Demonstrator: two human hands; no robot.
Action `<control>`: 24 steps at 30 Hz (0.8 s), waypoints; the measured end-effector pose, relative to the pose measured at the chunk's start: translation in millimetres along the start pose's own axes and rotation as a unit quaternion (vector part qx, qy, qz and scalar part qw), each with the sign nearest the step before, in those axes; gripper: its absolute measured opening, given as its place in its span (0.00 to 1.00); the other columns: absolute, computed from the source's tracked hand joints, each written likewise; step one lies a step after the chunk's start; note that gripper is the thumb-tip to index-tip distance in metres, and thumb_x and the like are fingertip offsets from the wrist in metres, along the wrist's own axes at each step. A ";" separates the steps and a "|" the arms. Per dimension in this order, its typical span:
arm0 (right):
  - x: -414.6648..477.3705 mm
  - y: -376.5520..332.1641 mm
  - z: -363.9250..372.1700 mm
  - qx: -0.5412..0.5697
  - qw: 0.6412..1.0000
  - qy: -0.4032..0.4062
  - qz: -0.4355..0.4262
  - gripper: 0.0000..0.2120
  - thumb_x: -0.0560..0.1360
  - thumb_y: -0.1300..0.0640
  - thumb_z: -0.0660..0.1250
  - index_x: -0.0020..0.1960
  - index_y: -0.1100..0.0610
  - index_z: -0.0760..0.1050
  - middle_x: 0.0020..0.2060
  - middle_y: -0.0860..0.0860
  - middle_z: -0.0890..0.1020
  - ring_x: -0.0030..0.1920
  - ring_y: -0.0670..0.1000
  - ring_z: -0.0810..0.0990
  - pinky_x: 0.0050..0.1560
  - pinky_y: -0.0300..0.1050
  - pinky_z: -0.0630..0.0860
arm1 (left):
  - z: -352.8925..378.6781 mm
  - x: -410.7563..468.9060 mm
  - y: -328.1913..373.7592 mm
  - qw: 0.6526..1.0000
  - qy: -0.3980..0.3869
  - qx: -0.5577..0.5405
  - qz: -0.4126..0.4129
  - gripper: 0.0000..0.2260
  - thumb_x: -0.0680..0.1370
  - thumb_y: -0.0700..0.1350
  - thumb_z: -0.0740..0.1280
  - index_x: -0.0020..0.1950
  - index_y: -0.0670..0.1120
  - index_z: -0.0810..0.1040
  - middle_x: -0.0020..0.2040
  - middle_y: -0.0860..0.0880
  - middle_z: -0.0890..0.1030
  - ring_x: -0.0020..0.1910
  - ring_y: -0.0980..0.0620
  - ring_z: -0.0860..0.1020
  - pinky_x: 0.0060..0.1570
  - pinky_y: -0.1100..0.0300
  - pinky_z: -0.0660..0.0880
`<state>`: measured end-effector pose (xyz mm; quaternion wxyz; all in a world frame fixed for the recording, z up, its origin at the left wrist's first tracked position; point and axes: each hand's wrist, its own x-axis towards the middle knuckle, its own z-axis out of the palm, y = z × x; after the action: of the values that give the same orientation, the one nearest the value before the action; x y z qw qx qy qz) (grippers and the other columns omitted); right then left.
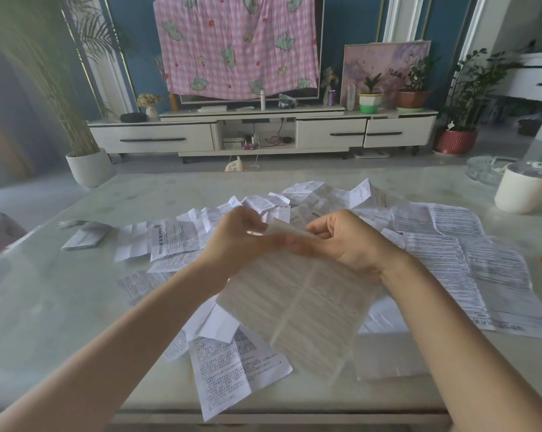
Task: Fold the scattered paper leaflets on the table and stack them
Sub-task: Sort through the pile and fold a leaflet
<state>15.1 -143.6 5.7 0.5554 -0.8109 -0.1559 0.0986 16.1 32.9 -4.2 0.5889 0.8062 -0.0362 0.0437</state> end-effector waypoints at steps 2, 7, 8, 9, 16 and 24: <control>-0.5 1.6 0.6 -0.005 1.000 -0.007 -0.001 0.10 0.72 0.57 0.72 0.48 0.63 0.82 0.37 0.54 0.84 0.33 0.43 0.81 0.36 0.34 0.76 | -4.4 3.4 -1.4 0.999 -0.038 -0.010 -0.029 0.27 0.53 0.55 0.79 0.47 0.51 0.73 0.41 0.53 0.78 0.39 0.54 0.77 0.42 0.59 0.71; 1.0 4.0 7.0 -0.015 1.000 -0.002 -0.018 0.11 0.73 0.55 0.71 0.48 0.64 0.82 0.42 0.59 0.85 0.39 0.47 0.81 0.39 0.36 0.76 | 0.4 -0.7 -3.3 0.995 -0.097 -0.009 0.000 0.13 0.68 0.50 0.75 0.42 0.40 0.81 0.40 0.43 0.80 0.39 0.49 0.78 0.49 0.47 0.75; 1.7 4.4 7.5 -0.015 1.000 0.002 -0.020 0.11 0.73 0.55 0.71 0.48 0.63 0.82 0.43 0.59 0.85 0.39 0.48 0.81 0.40 0.37 0.76 | 1.6 -0.7 -4.9 0.996 -0.090 -0.016 0.001 0.17 0.67 0.52 0.74 0.43 0.38 0.80 0.40 0.42 0.79 0.40 0.48 0.77 0.47 0.48 0.75; 2.5 4.9 7.7 -0.015 1.000 0.005 -0.021 0.10 0.72 0.56 0.71 0.47 0.63 0.82 0.43 0.60 0.84 0.39 0.48 0.80 0.40 0.38 0.76 | 2.8 -1.4 -5.5 0.996 -0.086 -0.017 0.005 0.20 0.66 0.53 0.73 0.44 0.36 0.79 0.40 0.42 0.78 0.40 0.47 0.76 0.46 0.49 0.73; 4.4 10.4 11.2 0.011 1.000 -0.010 -0.008 0.10 0.72 0.58 0.72 0.46 0.65 0.82 0.43 0.61 0.84 0.38 0.50 0.81 0.40 0.39 0.77 | 2.9 -3.6 -11.3 0.996 -0.083 -0.042 0.009 0.19 0.72 0.53 0.69 0.40 0.34 0.75 0.38 0.43 0.73 0.39 0.47 0.72 0.42 0.52 0.68; 1.0 14.4 -2.0 0.013 0.996 -0.086 0.016 0.08 0.75 0.58 0.67 0.48 0.62 0.82 0.42 0.52 0.85 0.40 0.46 0.82 0.43 0.37 0.78 | -6.6 3.2 -8.5 0.996 0.016 0.053 0.065 0.14 0.76 0.47 0.67 0.32 0.45 0.75 0.30 0.50 0.72 0.30 0.54 0.70 0.33 0.61 0.68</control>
<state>18.8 -149.8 -6.9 0.5484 -0.7947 -0.1886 0.1791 20.0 41.8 -9.8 0.5416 0.8315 -0.0768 0.0966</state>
